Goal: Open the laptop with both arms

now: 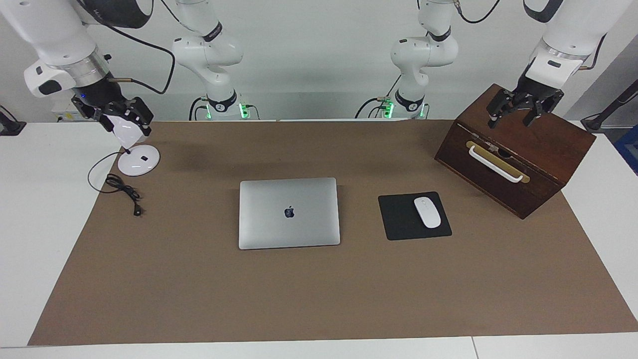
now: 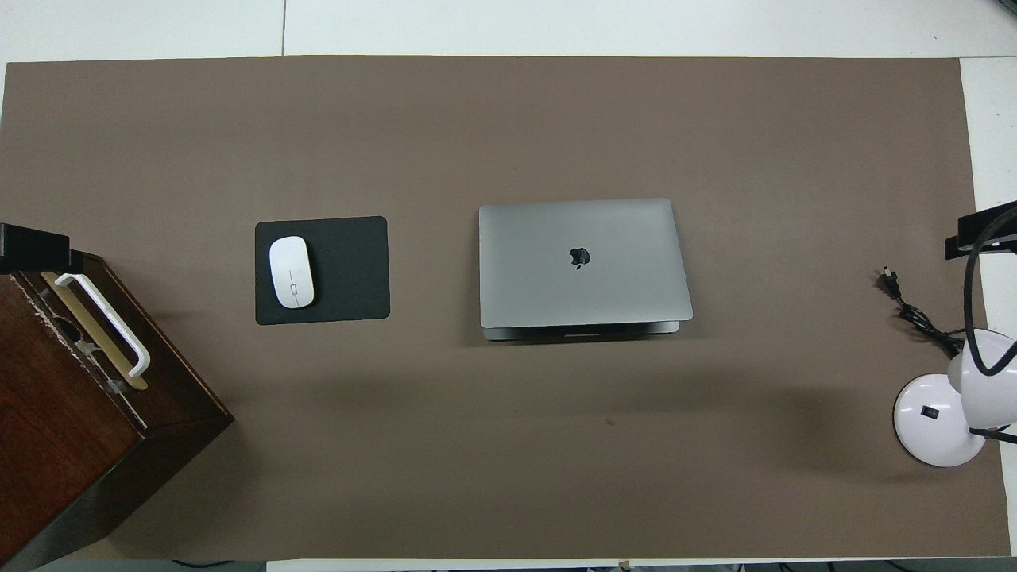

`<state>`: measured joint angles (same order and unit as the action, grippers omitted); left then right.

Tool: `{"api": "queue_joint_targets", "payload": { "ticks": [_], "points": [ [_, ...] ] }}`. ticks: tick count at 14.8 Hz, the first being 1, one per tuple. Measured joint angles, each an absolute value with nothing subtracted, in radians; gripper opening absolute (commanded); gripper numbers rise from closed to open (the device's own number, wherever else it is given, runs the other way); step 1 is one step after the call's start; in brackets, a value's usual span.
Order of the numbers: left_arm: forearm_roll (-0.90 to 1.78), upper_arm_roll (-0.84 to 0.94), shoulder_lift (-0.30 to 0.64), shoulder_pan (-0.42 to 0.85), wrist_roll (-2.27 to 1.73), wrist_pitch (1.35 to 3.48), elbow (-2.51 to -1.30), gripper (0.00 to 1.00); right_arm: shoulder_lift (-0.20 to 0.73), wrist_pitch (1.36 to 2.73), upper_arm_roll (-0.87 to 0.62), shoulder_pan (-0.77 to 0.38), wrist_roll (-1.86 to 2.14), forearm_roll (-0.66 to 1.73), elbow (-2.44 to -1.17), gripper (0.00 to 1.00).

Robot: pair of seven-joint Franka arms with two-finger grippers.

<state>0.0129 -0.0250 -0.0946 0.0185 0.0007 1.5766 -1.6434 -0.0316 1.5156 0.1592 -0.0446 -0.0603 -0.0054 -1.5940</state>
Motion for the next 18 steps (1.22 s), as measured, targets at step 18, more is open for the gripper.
{"api": "queue_joint_targets", "payload": {
  "ticks": [18],
  "points": [
    [0.013,-0.025,-0.095,0.018,-0.001,1.602,-1.643,1.0,-0.043,1.516,0.158,-0.045,-0.033,-0.004,-1.607,1.0]
  ]
}}
